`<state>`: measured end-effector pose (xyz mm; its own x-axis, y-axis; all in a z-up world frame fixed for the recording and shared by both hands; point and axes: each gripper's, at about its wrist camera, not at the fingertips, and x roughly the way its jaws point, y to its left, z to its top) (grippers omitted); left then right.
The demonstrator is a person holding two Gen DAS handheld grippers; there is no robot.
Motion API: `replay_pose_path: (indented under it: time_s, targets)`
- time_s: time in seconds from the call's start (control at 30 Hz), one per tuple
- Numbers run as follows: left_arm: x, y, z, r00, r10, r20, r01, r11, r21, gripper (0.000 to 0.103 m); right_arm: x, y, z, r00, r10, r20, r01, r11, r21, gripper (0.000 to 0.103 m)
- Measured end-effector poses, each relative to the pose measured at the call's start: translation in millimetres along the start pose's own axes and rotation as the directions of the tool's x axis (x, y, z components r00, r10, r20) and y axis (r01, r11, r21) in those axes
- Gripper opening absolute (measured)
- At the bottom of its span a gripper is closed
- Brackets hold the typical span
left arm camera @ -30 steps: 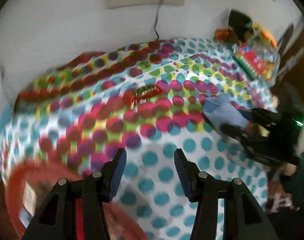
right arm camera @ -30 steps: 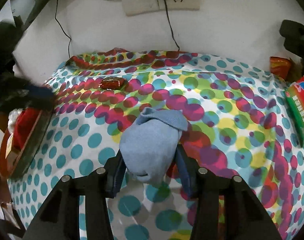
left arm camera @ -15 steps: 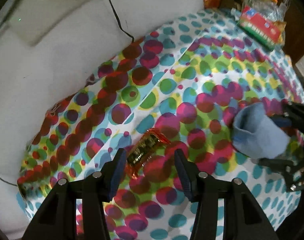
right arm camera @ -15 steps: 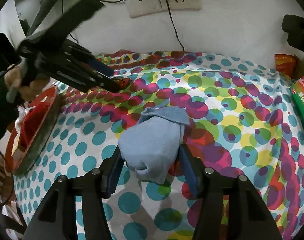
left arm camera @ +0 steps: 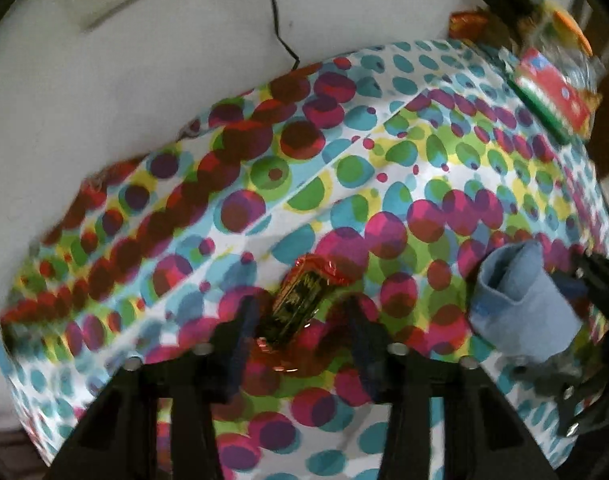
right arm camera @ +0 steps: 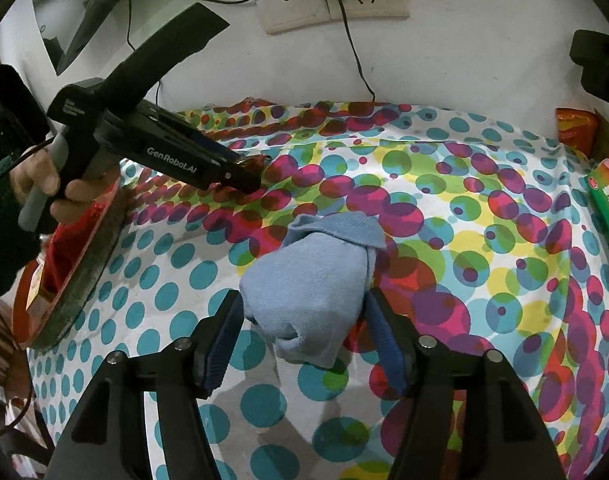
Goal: Organize objects
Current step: 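Lift the light blue sock with the right gripper while the left gripper grasps the red-gold candy packet, then carry the red-gold candy packet toward the red tray with the left gripper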
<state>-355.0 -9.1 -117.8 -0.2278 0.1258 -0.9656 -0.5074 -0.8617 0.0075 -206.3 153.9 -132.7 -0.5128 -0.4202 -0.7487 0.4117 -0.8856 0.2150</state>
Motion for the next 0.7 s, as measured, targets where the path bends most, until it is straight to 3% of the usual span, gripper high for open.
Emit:
replay_pose_path:
  time_s: [0.07,0.17,0.4,0.7]
  targets:
    - [-2.0,-0.3,-10.3,1.000,-0.021,-0.002,0.021,0.999,-0.046,0.020,1.3,2.6,0.2,1.000,-0.006,-0.003,0.006,1.000,-0.010,0.063]
    - [-5.9,-8.8,-23.7,0.999,0.037,0.000,-0.037,0.997,-0.074,0.020,2.2,4.9,0.2,1.000,-0.016,-0.006,0.016,1.000,-0.020,0.064]
    - [-15.7,-9.3,-53.2,1.000,0.008,-0.009,-0.010,0.978,-0.209,0.019,2.5,6.9,0.5,1.000,-0.026,-0.009,0.026,0.999,-0.029,0.064]
    - [-45.5,-32.7,-76.6,1.000,0.025,0.009,-0.021,0.968,-0.249,0.019,5.3,12.8,-0.6,0.998,-0.057,-0.017,0.056,0.997,-0.060,0.066]
